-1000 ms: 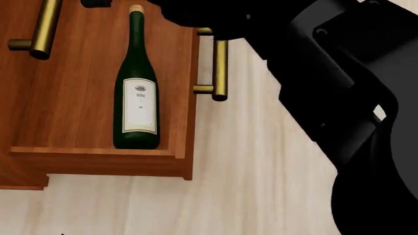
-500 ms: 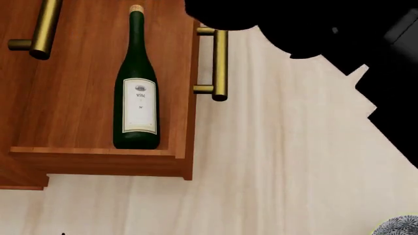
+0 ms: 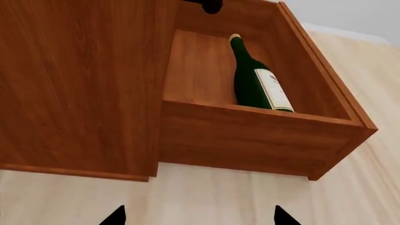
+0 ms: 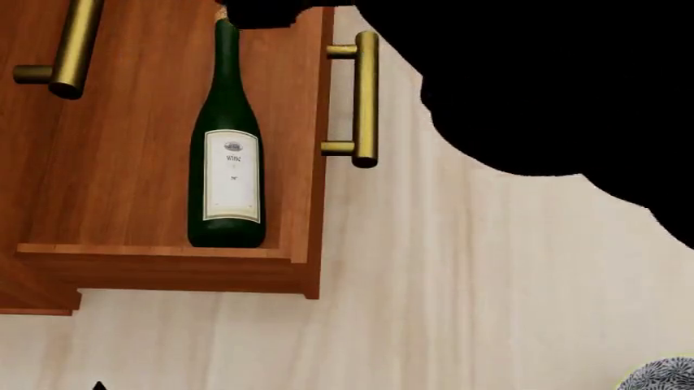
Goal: Put the wine bottle in the bottom drawer of the cabinet.
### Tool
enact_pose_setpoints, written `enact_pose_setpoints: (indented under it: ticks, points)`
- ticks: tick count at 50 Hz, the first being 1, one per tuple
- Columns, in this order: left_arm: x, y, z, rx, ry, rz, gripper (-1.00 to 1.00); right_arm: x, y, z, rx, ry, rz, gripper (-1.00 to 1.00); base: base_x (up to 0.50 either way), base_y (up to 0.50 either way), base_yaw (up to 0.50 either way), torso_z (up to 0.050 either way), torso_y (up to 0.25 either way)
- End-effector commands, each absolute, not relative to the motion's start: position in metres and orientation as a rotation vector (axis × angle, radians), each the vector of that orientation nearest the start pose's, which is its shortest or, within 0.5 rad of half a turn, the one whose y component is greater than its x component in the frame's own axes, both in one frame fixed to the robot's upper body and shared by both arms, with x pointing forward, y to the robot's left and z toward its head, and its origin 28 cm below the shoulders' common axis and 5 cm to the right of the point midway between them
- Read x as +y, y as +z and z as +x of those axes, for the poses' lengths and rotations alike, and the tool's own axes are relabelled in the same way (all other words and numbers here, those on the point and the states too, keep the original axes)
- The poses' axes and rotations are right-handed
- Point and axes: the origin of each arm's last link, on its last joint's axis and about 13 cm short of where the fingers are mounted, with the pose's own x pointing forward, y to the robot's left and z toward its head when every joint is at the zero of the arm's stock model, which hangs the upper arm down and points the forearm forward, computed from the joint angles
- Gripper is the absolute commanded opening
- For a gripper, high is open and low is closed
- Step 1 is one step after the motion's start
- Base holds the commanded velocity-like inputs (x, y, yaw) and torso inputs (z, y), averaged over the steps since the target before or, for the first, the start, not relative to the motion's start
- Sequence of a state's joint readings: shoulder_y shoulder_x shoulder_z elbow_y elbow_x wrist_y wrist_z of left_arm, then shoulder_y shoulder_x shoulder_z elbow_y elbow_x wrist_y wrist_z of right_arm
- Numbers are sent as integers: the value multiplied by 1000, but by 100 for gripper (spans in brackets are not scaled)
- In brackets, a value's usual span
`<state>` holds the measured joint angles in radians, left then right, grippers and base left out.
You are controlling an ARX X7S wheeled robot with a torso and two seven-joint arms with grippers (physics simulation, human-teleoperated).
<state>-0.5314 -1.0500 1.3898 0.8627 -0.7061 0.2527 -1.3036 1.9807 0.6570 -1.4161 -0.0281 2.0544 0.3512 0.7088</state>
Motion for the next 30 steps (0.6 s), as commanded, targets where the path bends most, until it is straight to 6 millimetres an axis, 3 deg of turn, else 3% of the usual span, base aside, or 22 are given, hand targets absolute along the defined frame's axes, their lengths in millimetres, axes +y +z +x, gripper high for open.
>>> enact_pose_setpoints:
  ticks: [1,30]
  points:
    - [200,146,108,-25,-66,-159,100,-91,375,243,47,361,128,100,0,0,0,0,0]
    - [205,159,112,-68,-34,-130,100,-113,306,180,-66,227,68,100,0,0,0,0,0]
